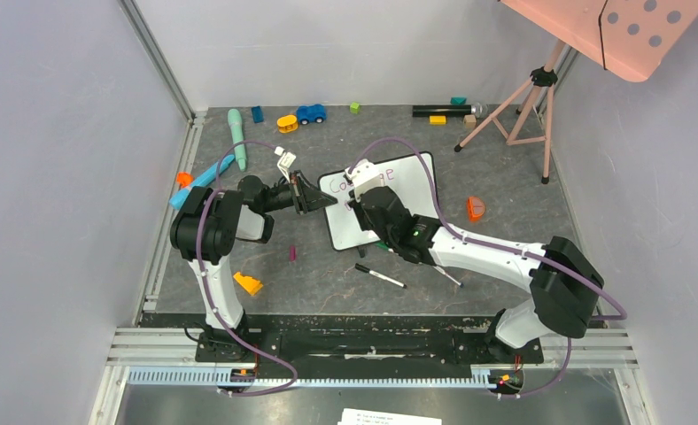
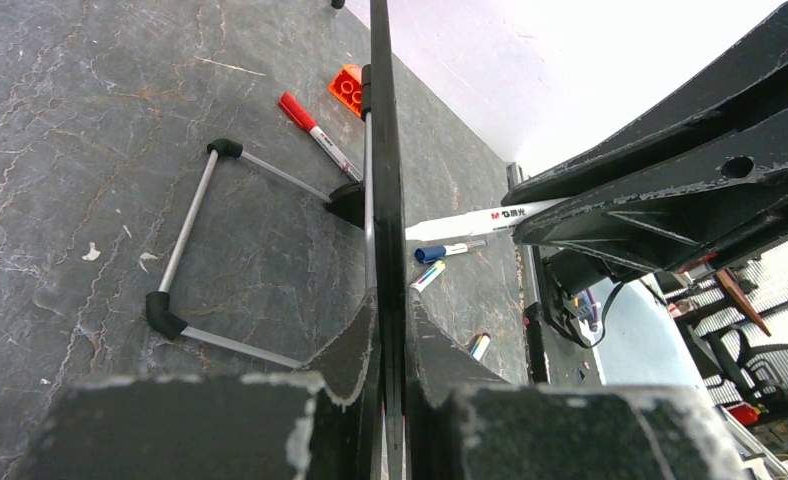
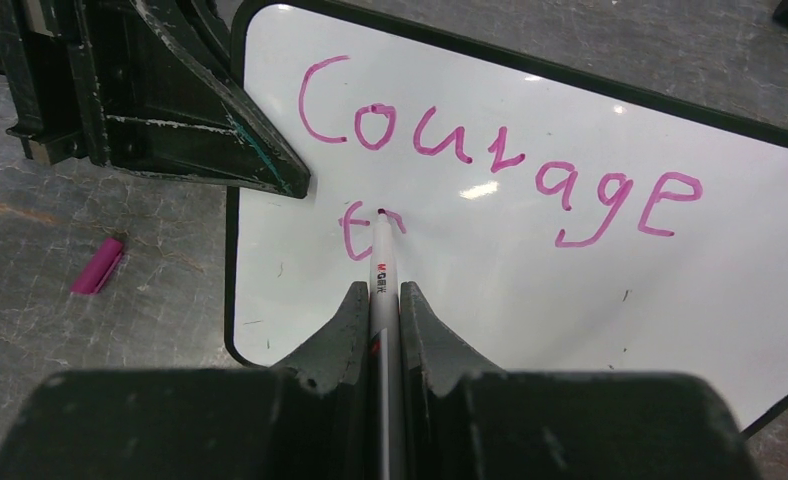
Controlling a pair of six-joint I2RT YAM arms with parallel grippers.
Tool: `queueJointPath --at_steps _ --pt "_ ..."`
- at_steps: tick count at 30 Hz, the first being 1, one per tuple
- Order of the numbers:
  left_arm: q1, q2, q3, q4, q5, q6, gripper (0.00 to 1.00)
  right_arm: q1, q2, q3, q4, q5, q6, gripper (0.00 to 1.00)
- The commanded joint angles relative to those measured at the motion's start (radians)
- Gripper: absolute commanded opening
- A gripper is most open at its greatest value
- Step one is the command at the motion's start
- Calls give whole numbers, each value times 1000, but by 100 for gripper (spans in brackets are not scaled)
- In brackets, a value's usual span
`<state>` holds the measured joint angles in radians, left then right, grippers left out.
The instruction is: Write a sentence on the whiteboard
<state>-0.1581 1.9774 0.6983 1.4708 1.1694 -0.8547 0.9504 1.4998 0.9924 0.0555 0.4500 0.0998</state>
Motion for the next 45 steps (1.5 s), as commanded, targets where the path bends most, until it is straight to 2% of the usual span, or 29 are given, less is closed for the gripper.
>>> queueJointPath --at_steps 1,21,28,45 --pt "-2 -33 4 86 18 14 2 -10 19 39 12 -33 -11 0" --pt "-1 -34 1 86 18 14 2 -9 -34 -48 -11 -31 9 0" --pt "-2 -33 1 86 18 14 2 -14 -46 -42 -23 13 0 0" --pt "-1 -32 3 86 18 14 2 -31 -26 11 -22 3 -14 0"
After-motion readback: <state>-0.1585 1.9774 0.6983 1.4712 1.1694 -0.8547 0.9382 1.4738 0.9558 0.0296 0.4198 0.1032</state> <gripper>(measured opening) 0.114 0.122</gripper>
